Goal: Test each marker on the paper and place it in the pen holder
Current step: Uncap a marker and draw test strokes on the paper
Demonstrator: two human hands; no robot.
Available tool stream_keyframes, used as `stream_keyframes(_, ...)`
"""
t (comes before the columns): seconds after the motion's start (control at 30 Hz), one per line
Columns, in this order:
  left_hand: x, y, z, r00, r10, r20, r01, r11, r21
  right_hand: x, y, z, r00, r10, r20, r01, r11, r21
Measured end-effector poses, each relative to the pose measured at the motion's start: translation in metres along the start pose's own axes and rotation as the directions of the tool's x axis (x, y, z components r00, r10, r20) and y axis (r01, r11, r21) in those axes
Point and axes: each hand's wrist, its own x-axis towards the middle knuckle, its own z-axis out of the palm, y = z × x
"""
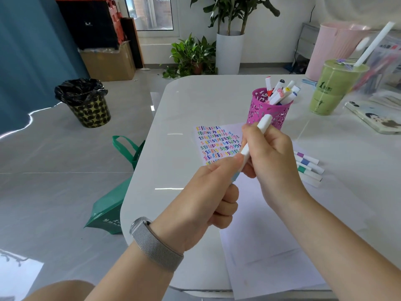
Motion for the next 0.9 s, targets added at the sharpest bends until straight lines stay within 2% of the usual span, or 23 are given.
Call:
stream_keyframes(0.13,0.004,0.002,-0.011,0.984,-0.081,-0.157,0.088,0.995,0.041,0.015,-0.001,-0.014,0.98,-0.02,-0.198,0.019,1.0,-0.007)
stream_keyframes(0.23,0.006,-0.003,-0.026,0.962,-0.016,-0.272,0.084,0.967,0.242,0.028,-0.004,-0.03,0.953,0.067,-0.295,-0.049,0.996,0.068)
stream_keyframes(0.33,0.007,-0.008,-0.03,0.949,0.079,-0.305,0.082,0.873,0.481,0.036,0.003,-0.036,0.967,0.143,-0.211,-0.144,0.989,0.009)
stream_keyframes(0.4,0.008,-0.012,-0.029,0.945,0.173,-0.279,0.035,0.791,0.611,0.04,0.007,-0.035,0.973,0.2,-0.115,-0.205,0.978,-0.035)
stream_keyframes(0.47,0.009,-0.016,-0.028,0.955,0.188,-0.23,0.022,0.727,0.686,0.042,0.012,-0.034,0.973,0.231,-0.031,-0.233,0.967,-0.102)
stream_keyframes(0.57,0.011,-0.018,-0.028,0.973,0.14,-0.185,0.019,0.746,0.666,0.044,0.021,-0.033,0.979,0.203,0.031,-0.183,0.931,-0.316)
stream_keyframes(0.63,0.011,-0.017,-0.028,0.97,0.149,-0.192,0.003,0.782,0.623,0.045,0.029,-0.033,0.978,0.208,0.003,-0.186,0.881,-0.434)
stream_keyframes(0.73,0.012,-0.017,-0.031,0.948,0.229,-0.221,-0.038,0.772,0.635,0.046,0.035,-0.033,0.969,0.24,-0.051,-0.236,0.855,-0.462)
stream_keyframes(0.9,0.012,-0.015,-0.032,0.92,0.29,-0.265,-0.04,0.739,0.672,0.048,0.035,-0.035,0.963,0.269,0.014,-0.224,0.831,-0.508)
